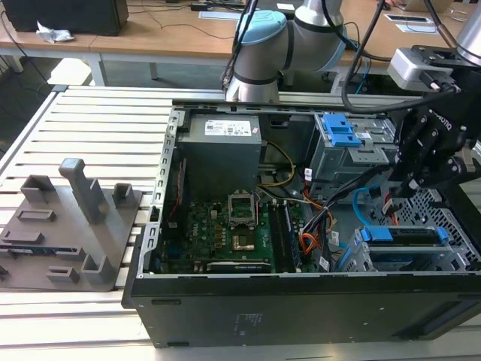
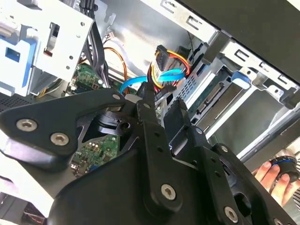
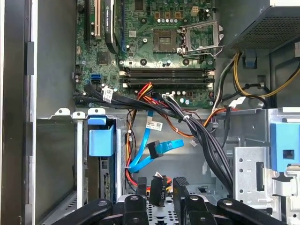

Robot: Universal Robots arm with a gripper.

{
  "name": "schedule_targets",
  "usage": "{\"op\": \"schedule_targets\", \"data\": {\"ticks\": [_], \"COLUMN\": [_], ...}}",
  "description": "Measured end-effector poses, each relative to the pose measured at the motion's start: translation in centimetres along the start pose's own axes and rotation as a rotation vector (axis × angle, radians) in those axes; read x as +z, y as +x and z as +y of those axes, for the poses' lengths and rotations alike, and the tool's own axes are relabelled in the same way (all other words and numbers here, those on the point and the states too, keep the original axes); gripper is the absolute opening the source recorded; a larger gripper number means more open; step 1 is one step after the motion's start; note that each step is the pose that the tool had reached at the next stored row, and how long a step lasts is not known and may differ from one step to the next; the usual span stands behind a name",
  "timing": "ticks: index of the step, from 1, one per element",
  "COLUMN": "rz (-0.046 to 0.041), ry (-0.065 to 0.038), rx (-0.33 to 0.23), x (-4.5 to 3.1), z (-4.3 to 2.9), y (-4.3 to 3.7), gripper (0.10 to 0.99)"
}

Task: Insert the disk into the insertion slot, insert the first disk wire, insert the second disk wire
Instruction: 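Insert the first disk wire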

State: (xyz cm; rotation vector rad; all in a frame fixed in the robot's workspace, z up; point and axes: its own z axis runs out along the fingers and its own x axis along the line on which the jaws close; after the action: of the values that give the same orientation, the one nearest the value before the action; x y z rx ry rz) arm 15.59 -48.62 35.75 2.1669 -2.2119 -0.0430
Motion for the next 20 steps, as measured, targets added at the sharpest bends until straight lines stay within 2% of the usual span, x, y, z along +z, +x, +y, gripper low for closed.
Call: {"op": "schedule_targets", "data": {"ticks": [1,3,5,10,12,20], "rz": [0.0007,0.0100,0.0139,0.0138,0.0138,0.0138], "ry": [0.000,0.000,0.000,0.000,0.000,0.000], "rx": [0.000,0.001,0.001,0.001,0.001,0.001], "x": [0.10,0.38,0.70,0.85,0.92,1.09], "z": [-0.01,-0.03,-0.05,-0.06,-0.06,-0.07], "y": [0.00,-0.01,-0.02,-0.02,-0.02,-0.02], "gripper": [0.361,0.361,0.361,0.349,0.188,0.188]}}
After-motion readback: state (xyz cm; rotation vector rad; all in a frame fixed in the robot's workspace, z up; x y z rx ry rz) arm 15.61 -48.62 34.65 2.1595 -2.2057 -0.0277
